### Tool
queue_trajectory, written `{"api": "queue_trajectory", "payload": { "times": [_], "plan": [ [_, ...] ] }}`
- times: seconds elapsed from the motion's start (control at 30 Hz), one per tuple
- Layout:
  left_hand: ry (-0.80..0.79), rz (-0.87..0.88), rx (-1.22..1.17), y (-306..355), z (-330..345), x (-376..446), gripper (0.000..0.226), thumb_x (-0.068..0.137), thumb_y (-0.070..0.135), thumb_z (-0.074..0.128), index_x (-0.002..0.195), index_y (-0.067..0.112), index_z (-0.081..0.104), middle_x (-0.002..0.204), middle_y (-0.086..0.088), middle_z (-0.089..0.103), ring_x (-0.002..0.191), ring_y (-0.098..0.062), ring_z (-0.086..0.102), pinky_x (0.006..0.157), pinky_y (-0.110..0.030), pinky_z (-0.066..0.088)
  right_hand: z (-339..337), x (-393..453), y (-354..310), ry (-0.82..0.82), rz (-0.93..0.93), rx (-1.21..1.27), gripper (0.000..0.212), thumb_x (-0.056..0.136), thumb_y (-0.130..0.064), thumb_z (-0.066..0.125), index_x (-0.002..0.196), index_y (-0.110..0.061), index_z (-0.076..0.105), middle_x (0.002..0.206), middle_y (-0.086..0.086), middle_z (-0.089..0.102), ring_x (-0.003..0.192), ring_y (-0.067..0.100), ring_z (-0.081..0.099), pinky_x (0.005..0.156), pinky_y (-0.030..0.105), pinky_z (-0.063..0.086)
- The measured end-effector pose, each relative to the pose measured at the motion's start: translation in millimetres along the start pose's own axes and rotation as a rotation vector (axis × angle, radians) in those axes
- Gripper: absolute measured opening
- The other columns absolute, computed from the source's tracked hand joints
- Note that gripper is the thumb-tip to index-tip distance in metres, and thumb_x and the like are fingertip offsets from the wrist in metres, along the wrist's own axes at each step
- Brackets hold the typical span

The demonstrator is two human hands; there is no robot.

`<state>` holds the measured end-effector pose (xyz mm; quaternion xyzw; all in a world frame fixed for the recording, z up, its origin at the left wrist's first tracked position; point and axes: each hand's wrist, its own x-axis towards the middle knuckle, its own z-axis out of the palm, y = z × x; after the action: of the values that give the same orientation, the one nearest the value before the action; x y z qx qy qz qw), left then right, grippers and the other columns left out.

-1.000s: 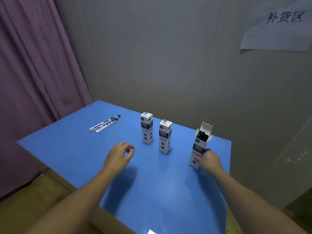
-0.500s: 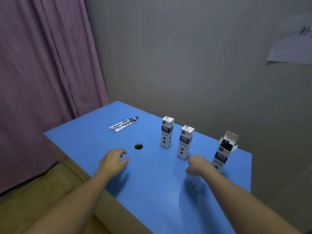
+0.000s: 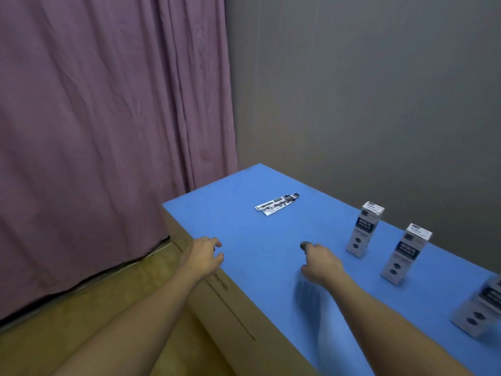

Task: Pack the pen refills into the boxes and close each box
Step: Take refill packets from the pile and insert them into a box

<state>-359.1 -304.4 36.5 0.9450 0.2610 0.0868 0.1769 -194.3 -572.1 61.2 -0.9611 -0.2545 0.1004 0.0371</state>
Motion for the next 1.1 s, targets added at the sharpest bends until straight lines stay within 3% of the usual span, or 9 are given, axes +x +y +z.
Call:
{"api": "queue_trajectory", "payload": {
  "times": [0.23,0.6,0.83,1.1],
  "plan": [
    [-0.011,-0.026,-0.041,-42.0,-6.8,24.3,0.029,0.094,0.032,0.058,0.12,0.021,0.064,0.106,0.001,0.057,0.097,-0.015,0.056,0.085,-0.037,0.054,9.5,24.1,-59.5,-0.003,-0.023,-0.021,0.032,0.093,-0.022,0.053,0.123,-0.013,0.048,0.124,0.006,0.049,0.114,0.026,0.052,0.074,0.032,0.043],
    [-0.089,0.05,0.006,-42.0,10.5,112.1,0.032,0.095,0.037,0.055,0.124,0.024,0.062,0.118,0.001,0.06,0.105,-0.017,0.058,0.088,-0.036,0.052,2.9,114.3,-71.5,-0.036,0.036,-0.033,0.033,0.092,-0.021,0.052,0.123,-0.013,0.047,0.124,0.007,0.048,0.116,0.026,0.049,0.08,0.035,0.045],
    [-0.146,0.027,-0.006,-20.8,18.1,193.4,0.031,0.095,0.034,0.056,0.123,0.024,0.064,0.119,0.002,0.06,0.106,-0.018,0.058,0.084,-0.031,0.05,1.4,175.6,-57.0,-0.053,0.107,0.047,0.033,0.091,-0.019,0.05,0.124,-0.014,0.047,0.124,0.006,0.049,0.118,0.027,0.05,0.088,0.038,0.048],
    [-0.121,0.108,-0.146,35.2,54.7,239.0,0.027,0.094,0.034,0.055,0.119,0.029,0.065,0.112,0.009,0.06,0.107,-0.013,0.056,0.088,-0.033,0.05,4.9,221.2,-42.7,0.112,0.16,0.218,0.038,0.093,-0.02,0.049,0.13,-0.014,0.048,0.128,0.005,0.05,0.118,0.027,0.05,0.082,0.035,0.047]
  ]
}}
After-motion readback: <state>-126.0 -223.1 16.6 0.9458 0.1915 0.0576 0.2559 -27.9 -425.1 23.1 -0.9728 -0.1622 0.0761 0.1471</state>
